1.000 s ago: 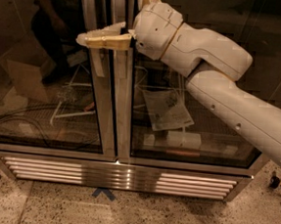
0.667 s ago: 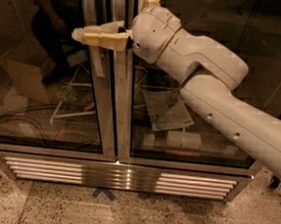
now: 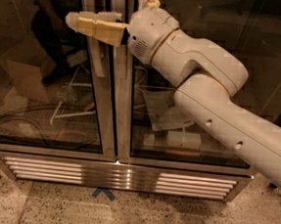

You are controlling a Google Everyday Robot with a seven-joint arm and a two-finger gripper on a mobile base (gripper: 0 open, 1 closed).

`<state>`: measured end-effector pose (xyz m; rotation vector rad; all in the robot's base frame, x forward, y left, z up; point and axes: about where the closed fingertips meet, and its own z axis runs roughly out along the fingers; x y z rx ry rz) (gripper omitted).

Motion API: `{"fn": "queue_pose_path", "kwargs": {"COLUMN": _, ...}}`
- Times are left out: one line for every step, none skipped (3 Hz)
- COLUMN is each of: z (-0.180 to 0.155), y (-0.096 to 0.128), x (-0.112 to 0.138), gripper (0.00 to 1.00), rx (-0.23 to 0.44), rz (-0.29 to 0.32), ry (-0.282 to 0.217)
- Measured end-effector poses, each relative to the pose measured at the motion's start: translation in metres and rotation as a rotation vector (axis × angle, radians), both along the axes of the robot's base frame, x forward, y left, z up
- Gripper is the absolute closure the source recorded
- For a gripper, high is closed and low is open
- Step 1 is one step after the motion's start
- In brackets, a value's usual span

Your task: Place 7up can into top drawer

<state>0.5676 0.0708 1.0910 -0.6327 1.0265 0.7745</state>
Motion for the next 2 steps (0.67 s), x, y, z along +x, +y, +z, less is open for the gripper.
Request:
{"fn": "queue_pose_path", "kwargs": {"z": 0.0002, "y": 0.0003, "x": -0.0002, "gripper": 0.0, "rx": 0.001, "rz": 0.002, "ry": 0.001}}
{"fn": "queue_pose_path", "kwargs": {"z": 0.0002, "y": 0.0032, "x": -0.0008, "gripper": 0.0, "rx": -0.001, "rz": 0.009, "ry": 0.02}}
